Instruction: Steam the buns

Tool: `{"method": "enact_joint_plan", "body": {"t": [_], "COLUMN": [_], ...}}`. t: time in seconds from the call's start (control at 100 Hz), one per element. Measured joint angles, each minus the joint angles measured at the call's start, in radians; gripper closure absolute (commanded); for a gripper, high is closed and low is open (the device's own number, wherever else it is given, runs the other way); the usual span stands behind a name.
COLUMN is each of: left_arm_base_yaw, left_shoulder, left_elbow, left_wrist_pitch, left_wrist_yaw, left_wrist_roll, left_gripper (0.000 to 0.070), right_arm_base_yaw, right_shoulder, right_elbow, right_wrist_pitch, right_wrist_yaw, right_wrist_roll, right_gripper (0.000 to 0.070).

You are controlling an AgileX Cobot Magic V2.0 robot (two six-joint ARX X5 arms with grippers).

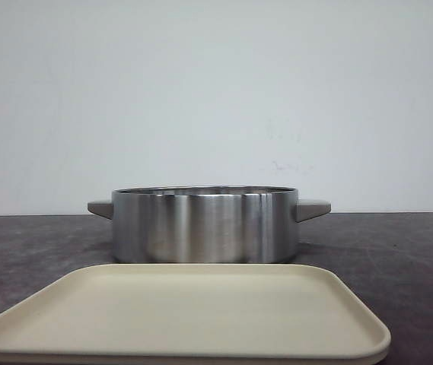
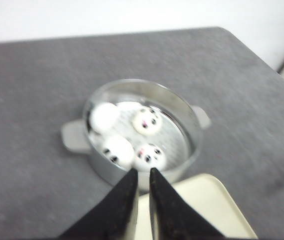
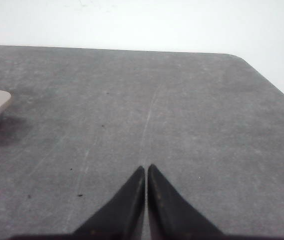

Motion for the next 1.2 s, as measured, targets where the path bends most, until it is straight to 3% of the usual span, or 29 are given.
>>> {"method": "enact_joint_plan", "body": {"t": [0.16,0.38,0.94,1.2], "left_arm_base_yaw": [0.0,0.029,0.259,0.276], "left_shoulder": [0.0,0.0,-0.157,-0.285], "left_elbow": [0.0,0.0,0.0,0.0], "left_wrist_pitch": [0.073,0.052,-0.064,-0.1], "left_wrist_yaw": [-0.132,-0.296,-0.299,-0.317], "left_wrist_roll": [0.061,0.127,0.17,0.17], "left_gripper": [0.07,0.07,0.07,0.07], "right_arm_base_yaw": [0.0,0.0,0.0,0.0], "right_shoulder": [0.0,0.0,0.0,0.0], "right_elbow": [0.0,0.0,0.0,0.0], "right_wrist_pitch": [0.0,0.0,0.0,0.0], "right_wrist_yaw": [0.0,0.0,0.0,0.0], "right_wrist_roll": [0.0,0.0,0.0,0.0], "right_gripper": [0.0693,0.0693,0.0693,0.0693]}}
